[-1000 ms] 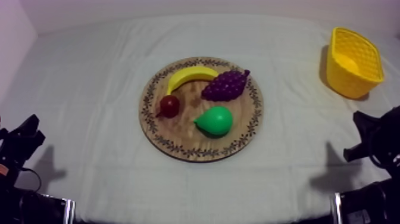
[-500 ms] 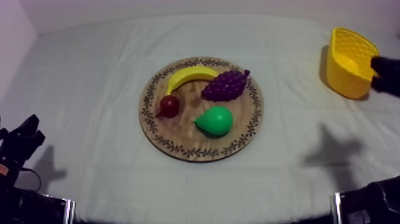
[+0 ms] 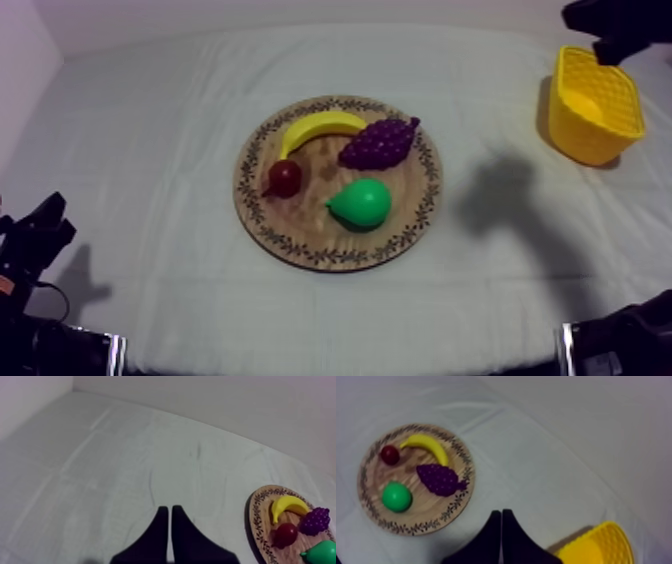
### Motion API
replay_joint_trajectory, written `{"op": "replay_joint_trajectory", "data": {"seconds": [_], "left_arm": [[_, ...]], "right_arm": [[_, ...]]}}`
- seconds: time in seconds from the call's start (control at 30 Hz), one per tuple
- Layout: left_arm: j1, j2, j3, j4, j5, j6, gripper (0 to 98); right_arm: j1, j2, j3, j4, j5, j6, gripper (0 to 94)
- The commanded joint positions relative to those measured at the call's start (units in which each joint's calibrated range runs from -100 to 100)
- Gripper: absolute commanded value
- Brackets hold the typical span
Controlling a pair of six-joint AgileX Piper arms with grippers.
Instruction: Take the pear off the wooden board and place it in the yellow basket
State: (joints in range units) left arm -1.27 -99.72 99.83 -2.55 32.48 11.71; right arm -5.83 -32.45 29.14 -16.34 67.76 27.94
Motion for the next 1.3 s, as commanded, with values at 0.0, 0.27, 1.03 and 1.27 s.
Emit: {"op": "replay_joint_trajectory", "data": {"seconds": [0.0,0.27,1.03,1.27], "left_arm": [[0.0,0.0,-0.1,-0.01,0.0,0.0,0.1],[0.0,0.0,-0.1,-0.01,0.0,0.0,0.1],[0.0,0.0,-0.1,-0.01,0.0,0.0,0.1],[0.0,0.0,-0.1,-0.01,0.0,0.0,0.1]], "right_arm": [[-1.6,6.0,-1.4,-0.3,1.8,4.6,1.4],[-7.4,18.2,-4.8,1.1,9.0,8.1,2.5],[-13.3,35.9,-16.6,0.8,14.4,6.3,70.6],[-14.9,40.4,-16.7,0.6,17.1,7.3,71.3]]}}
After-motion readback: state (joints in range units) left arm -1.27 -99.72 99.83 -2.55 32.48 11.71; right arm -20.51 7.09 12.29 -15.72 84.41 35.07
